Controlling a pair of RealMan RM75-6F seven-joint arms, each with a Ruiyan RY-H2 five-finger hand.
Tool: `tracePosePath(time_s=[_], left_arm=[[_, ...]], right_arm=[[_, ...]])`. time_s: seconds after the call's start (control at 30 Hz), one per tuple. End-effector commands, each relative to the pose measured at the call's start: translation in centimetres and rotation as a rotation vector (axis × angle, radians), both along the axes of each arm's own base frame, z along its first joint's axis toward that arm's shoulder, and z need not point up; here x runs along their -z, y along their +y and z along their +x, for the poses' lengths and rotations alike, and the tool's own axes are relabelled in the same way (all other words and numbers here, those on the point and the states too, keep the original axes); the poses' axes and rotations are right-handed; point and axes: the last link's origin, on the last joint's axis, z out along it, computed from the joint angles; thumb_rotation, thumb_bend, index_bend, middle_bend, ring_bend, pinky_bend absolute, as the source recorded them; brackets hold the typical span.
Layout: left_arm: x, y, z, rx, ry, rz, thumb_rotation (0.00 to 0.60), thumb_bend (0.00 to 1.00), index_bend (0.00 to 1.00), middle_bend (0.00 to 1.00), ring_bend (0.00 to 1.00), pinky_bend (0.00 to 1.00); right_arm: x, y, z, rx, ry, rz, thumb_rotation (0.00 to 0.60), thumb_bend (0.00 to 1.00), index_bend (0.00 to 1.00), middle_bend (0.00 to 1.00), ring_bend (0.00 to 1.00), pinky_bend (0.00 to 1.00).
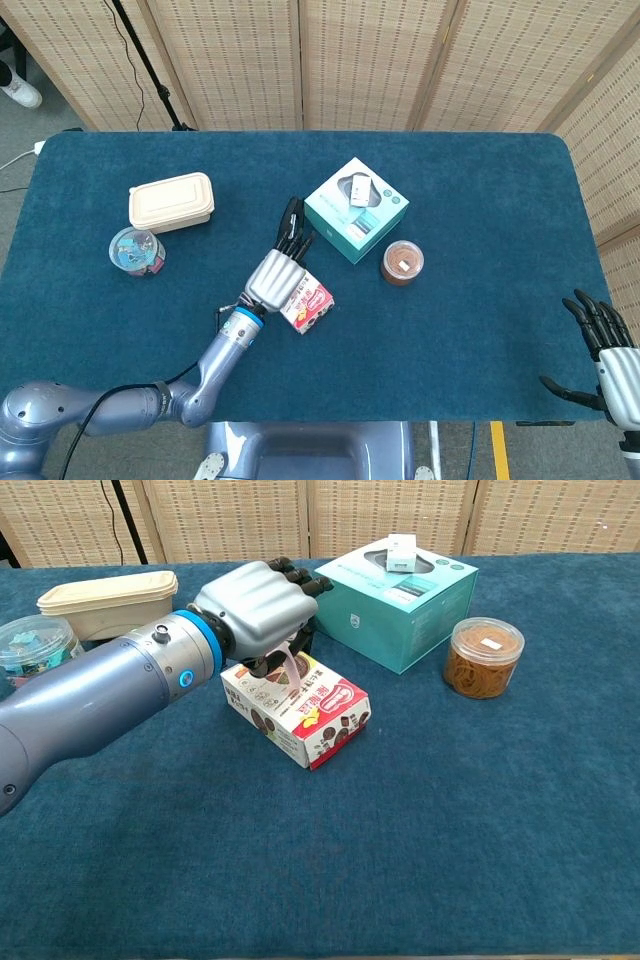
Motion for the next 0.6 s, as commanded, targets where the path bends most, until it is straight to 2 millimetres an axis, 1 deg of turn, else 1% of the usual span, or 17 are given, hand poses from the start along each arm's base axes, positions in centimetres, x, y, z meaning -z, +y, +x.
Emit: tracePosePath(time_s=[0.03,0.13,0.37,0.43,0.53,0.6], left_arm=[[0.1,-0.1,0.1,0.002,0.003,0.003,0.600,0.48,0.60,0.00,0.00,0.00],[0.1,-0.1,0.2,0.001,-0.001,0.001,0.600,0.48,0.58,0.00,0.00,0.00],[-0.1,-0.3,0.1,-0.006,0.003,-0.008,0.600,0.46,0.45,0.00,0.00,0.00],[-0.3,-0.3,0.3,-0.008,-0.014,-0.008,0.600,0.45,0.39,0.00,0.00,0.00],[-1.0,-0.3,0.6,-0.017,-0.067,-0.018,0.600,0.42,0.29,0.00,0.00,0.00],[-1.5,-0.3,0.8,-0.021,-0.099,-0.023,0.600,0.41,0.20,0.00,0.00,0.00]], right_arm=[[-0.1,0.0,0.0,-0.002,-0.003,-0.001,0.600,0.00,0.00,0.00,0.00,0.00],[-0.1,0.1,0.0,-0.006,-0.007,0.000,0.600,0.00,0.00,0.00,0.00,0.00],[-0.1,0.2,0.1,-0.011,-0.009,0.002,0.600,0.00,0.00,0.00,0.00,0.00],[-0.1,0.3,0.1,-0.013,-0.011,0.002,0.600,0.00,0.00,0.00,0.00,0.00],[-0.1,0.3,0.1,-0.014,-0.012,0.005,0.600,0.00,0.00,0.00,0.00,0.00],[-0.1,0.3,0.1,-0.014,-0.012,0.006,0.600,0.00,0.00,0.00,0.00,0.00]])
